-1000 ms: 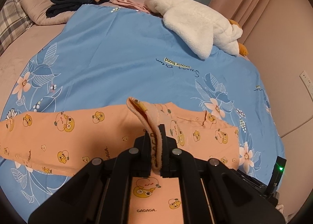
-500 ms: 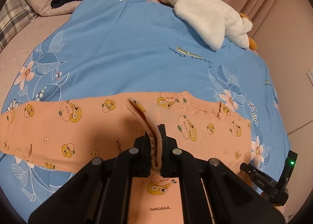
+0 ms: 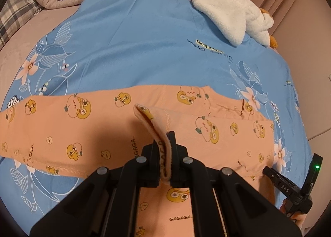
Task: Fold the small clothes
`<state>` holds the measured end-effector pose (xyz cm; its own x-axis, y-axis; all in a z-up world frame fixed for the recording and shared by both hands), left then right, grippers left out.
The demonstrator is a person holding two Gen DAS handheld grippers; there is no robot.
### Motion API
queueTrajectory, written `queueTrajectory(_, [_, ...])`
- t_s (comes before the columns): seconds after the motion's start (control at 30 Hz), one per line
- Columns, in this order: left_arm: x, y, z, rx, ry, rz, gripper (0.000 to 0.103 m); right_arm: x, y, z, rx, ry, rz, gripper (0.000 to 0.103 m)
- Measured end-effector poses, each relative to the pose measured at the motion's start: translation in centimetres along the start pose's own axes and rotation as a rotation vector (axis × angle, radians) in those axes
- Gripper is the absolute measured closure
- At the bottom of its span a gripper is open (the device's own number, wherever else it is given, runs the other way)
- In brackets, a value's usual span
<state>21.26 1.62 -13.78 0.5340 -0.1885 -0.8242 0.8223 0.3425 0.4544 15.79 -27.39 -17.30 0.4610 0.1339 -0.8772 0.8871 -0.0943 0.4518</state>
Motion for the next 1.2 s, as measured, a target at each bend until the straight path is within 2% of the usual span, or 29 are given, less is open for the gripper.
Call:
queueTrajectory(0.87, [3.0, -2.2, -2.9, -0.017, 0.039, -0.075, 0.094, 0.1, 0.1, 0.0, -0.01, -0.008, -0.003, 0.07])
queueTrajectory(1.2, [3.9, -2.6, -3.9, -0.035, 0.014, -0.09, 0.088, 0.1, 0.0, 0.0, -0.015, -0.019, -0.001, 0.07])
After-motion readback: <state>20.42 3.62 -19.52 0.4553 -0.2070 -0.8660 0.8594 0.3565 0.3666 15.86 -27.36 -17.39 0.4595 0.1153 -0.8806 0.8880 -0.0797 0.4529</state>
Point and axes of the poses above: each gripper's, at about its wrist camera, not at the fingertips, and x roughly the way its jaws point, z to its right, y to its top, the point moved 6 cm from there along x, roughly the way its jaws point, and after that the axes turned 6 degrees about -x, right-handed, at the moved point
